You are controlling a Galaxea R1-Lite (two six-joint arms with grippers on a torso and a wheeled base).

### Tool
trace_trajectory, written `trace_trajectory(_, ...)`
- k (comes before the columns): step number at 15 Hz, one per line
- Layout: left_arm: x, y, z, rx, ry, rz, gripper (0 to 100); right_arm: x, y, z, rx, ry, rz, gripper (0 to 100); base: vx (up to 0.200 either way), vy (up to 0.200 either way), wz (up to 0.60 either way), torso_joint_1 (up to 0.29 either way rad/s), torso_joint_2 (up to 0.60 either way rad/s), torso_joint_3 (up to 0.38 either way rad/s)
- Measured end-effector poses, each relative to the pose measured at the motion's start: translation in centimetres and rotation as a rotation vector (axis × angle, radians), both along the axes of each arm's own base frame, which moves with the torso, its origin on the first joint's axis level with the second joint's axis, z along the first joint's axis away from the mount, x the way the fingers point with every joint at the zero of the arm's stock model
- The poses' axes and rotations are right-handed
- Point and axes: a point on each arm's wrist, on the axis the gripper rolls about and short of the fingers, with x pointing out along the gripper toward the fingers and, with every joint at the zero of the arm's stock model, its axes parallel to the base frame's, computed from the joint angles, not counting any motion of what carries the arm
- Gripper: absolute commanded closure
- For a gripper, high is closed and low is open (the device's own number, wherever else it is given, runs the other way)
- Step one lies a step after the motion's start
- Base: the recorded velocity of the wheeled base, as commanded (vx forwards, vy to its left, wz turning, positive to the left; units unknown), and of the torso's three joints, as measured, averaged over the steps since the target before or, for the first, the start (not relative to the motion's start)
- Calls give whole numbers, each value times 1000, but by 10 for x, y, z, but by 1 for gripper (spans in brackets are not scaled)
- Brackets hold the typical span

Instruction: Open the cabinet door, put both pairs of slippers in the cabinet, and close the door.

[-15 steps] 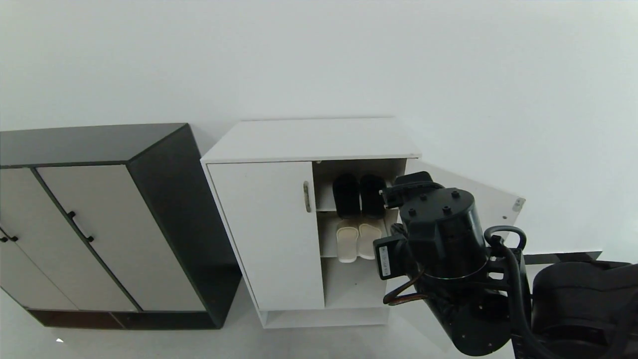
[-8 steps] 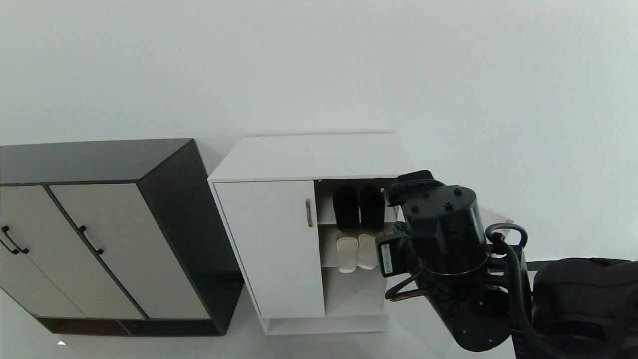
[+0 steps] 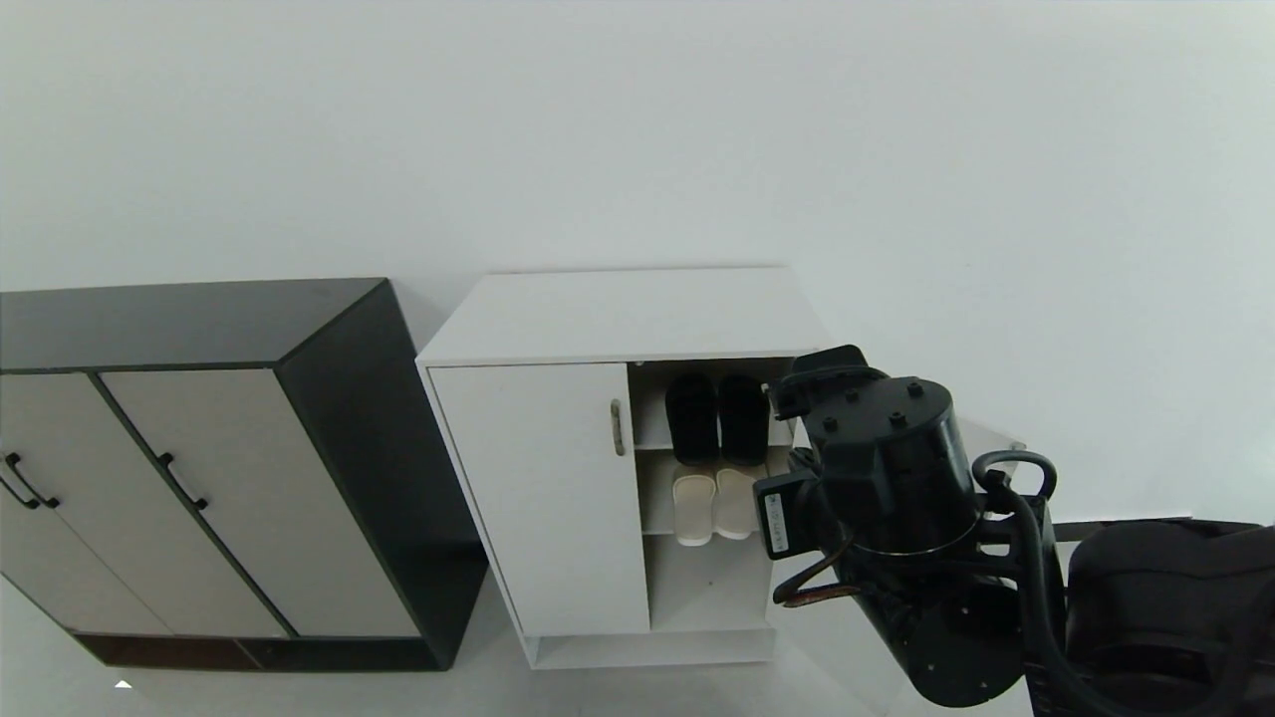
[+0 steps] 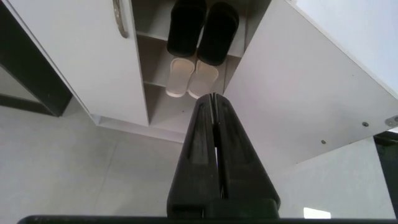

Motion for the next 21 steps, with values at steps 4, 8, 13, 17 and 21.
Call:
trace_trajectory(4,0,0,0,0,0,1,100,-1,0,-1,-5,3,3,100,0,0,-600,2,0,-1)
trace_trajectory(8,0,0,0,0,0,0,100,-1,0,-1,-6,3,1,100,0,0,-300,5,1,-2)
trace_trajectory(13,0,0,0,0,0,1,100,4,-3,0,-12,-1,-14,100,0,0,0,0,0,0)
trace_trajectory(17,0,0,0,2,0,14,100,19,-8,19,27,-27,-11,100,0,0,0,0,0,0)
trace_trajectory(21,0,0,0,2,0,16,100,45,-20,45,106,-5,37,100,-100,0,0,-1,1,0)
